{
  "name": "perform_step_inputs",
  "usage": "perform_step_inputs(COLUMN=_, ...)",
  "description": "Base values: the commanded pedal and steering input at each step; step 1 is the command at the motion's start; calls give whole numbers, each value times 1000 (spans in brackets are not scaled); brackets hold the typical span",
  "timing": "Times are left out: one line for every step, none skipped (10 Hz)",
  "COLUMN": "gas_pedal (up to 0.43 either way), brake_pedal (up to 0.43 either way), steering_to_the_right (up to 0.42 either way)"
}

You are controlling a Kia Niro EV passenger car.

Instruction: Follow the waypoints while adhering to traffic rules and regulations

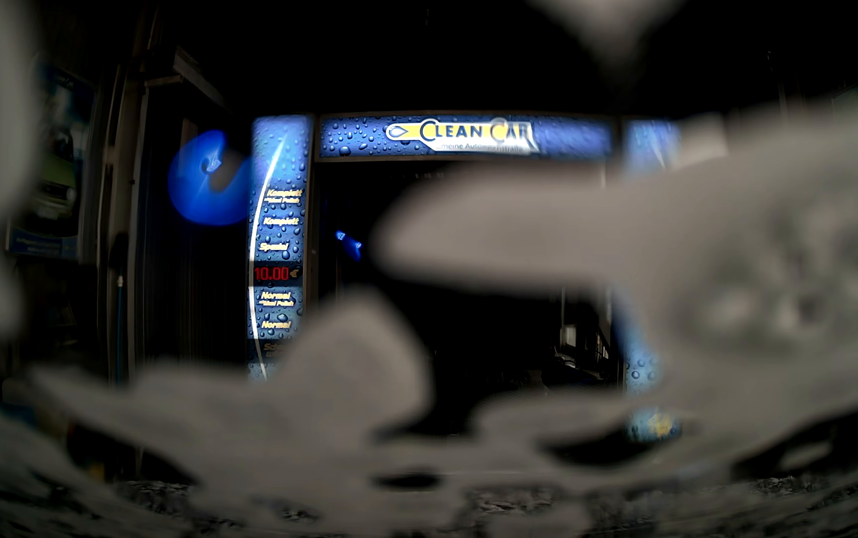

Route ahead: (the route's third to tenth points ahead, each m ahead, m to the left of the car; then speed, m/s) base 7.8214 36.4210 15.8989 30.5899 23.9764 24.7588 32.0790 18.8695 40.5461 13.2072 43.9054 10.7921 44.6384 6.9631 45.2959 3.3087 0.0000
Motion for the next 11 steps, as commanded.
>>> perform_step_inputs(gas_pedal=0, brake_pedal=0, steering_to_the_right=-14)
perform_step_inputs(gas_pedal=0, brake_pedal=0, steering_to_the_right=-14)
perform_step_inputs(gas_pedal=0, brake_pedal=0, steering_to_the_right=-15)
perform_step_inputs(gas_pedal=0, brake_pedal=0, steering_to_the_right=-14)
perform_step_inputs(gas_pedal=0, brake_pedal=0, steering_to_the_right=-14)
perform_step_inputs(gas_pedal=0, brake_pedal=0, steering_to_the_right=-14)
perform_step_inputs(gas_pedal=0, brake_pedal=0, steering_to_the_right=-14)
perform_step_inputs(gas_pedal=0, brake_pedal=0, steering_to_the_right=-14)
perform_step_inputs(gas_pedal=0, brake_pedal=6, steering_to_the_right=-14)
perform_step_inputs(gas_pedal=0, brake_pedal=0, steering_to_the_right=-14)
perform_step_inputs(gas_pedal=0, brake_pedal=0, steering_to_the_right=-15)
